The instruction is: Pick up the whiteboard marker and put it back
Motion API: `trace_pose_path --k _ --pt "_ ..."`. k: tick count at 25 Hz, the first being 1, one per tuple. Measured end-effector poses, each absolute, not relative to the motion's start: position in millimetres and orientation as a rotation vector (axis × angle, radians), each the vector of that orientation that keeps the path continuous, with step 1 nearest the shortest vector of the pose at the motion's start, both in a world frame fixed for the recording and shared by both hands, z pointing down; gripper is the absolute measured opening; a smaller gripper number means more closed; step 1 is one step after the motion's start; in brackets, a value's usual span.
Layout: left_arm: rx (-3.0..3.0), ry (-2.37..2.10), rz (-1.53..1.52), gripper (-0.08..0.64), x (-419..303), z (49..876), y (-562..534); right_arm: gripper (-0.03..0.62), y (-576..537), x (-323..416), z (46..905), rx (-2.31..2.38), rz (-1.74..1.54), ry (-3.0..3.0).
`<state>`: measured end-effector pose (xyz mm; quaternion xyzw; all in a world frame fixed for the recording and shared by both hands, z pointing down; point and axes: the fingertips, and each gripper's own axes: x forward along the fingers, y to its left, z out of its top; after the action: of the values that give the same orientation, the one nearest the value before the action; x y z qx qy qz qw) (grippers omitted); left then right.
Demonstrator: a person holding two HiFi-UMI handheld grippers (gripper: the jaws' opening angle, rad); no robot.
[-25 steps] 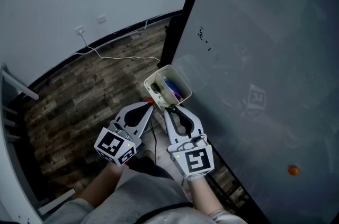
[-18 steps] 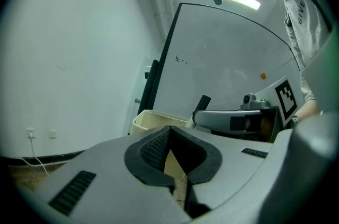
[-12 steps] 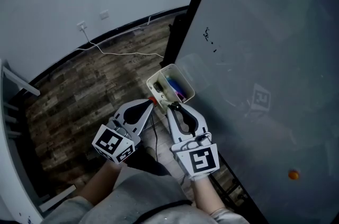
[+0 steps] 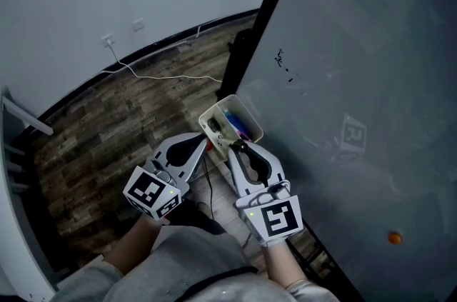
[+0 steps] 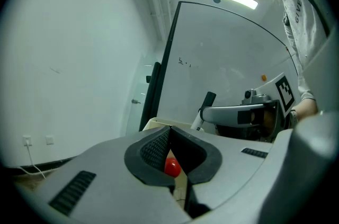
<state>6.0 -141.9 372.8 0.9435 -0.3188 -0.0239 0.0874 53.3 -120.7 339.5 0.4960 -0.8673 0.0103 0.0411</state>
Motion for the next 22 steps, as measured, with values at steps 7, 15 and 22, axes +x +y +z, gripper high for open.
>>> trace_pose_path --k 7,15,22 --pt "2.820 -0.934 -0.087 0.011 6.0 368.0 -149.6 0.076 -123.7 53.9 332.9 1.521 0.061 -2.657" --pt "2.824 -0.927 -0.098 0.011 6.8 363.7 -154.6 0.075 -123.9 55.1 319.7 1.526 0.097 -2.666" --pt "2.820 -0.930 -0.094 0.011 7.1 364.9 -155.1 0.076 -122.6 58.6 314.3 1.518 0.144 -2.671"
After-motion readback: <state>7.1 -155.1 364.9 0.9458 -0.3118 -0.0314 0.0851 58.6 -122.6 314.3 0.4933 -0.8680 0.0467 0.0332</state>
